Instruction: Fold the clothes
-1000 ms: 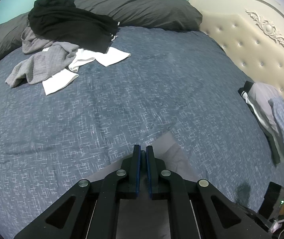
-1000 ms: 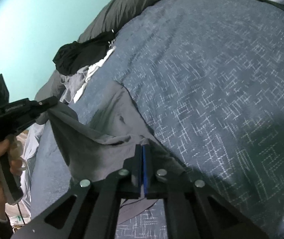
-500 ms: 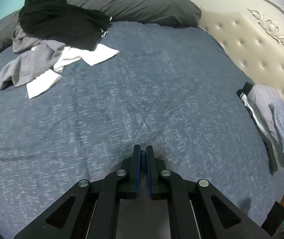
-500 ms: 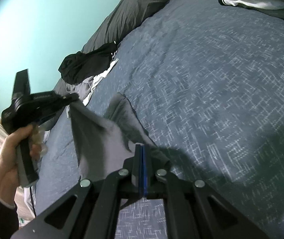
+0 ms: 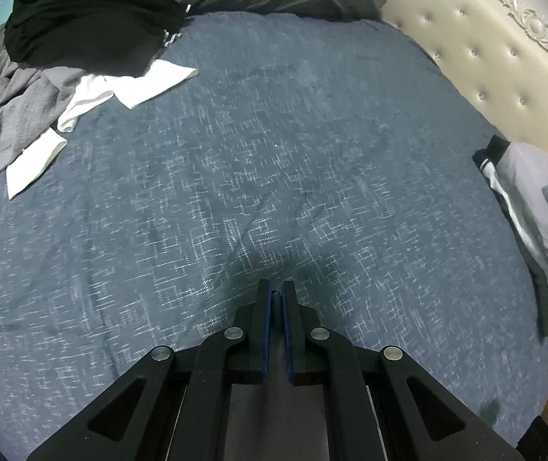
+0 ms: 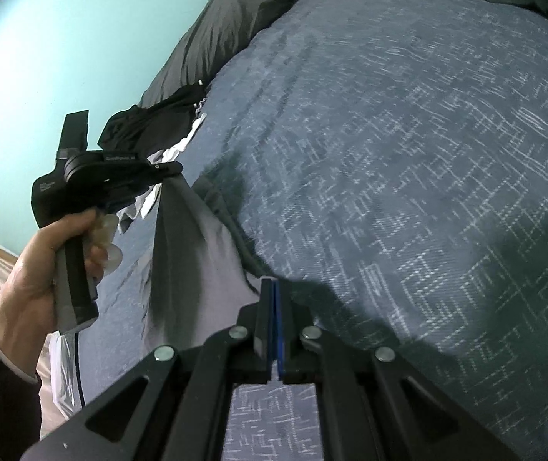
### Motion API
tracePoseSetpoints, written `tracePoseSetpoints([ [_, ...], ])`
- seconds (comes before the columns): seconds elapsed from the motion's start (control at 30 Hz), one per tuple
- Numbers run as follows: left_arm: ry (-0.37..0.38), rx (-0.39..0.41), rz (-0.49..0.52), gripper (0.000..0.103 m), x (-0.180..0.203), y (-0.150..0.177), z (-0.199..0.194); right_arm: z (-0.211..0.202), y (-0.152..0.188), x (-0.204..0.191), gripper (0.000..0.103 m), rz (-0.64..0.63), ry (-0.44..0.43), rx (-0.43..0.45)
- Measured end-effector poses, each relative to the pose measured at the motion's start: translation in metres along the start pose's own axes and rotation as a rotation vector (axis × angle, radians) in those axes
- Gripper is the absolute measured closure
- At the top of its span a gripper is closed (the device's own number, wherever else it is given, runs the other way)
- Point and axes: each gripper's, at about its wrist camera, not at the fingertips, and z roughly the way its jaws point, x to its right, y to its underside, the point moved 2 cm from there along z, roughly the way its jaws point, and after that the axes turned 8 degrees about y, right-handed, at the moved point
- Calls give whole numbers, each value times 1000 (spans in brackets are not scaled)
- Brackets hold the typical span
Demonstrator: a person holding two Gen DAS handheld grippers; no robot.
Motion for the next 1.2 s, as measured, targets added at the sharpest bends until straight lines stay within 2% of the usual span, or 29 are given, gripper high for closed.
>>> tracePoseSetpoints([
  [0.13, -32, -21, -3, 97, -3, 3, 14, 3, 0, 5, 102, 14, 8, -5],
  [0.23, -9, -36, -47, 94, -11, 6, 18, 3, -1, 6, 102, 17, 8, -3],
  [0.33, 1, -10, -46, 86, -13, 4, 7, 2, 0, 6, 102, 19, 6, -3],
  [0.4, 18, 20, -57, 70, -18, 0, -8, 2, 0, 7, 102, 21, 5, -3],
  [0.5, 31, 64, -69, 59, -27, -4, -30, 1, 0, 7, 102, 24, 4, 0],
  [0.63, 22, 74, -61, 59, -52, 9, -56, -1, 1, 8, 102, 28, 6, -1],
  [0.83, -18, 58, -47, 59, -93, 56, -80, -2, 2, 9, 102, 39, 7, -3],
  [1.0, 15, 44, -105, 59, -121, 88, -86, -1, 2, 10, 102, 54, 5, -1],
  [1.2, 56, 34, -155, 60, -134, 99, -78, -1, 2, 13, 102, 69, 3, -4],
])
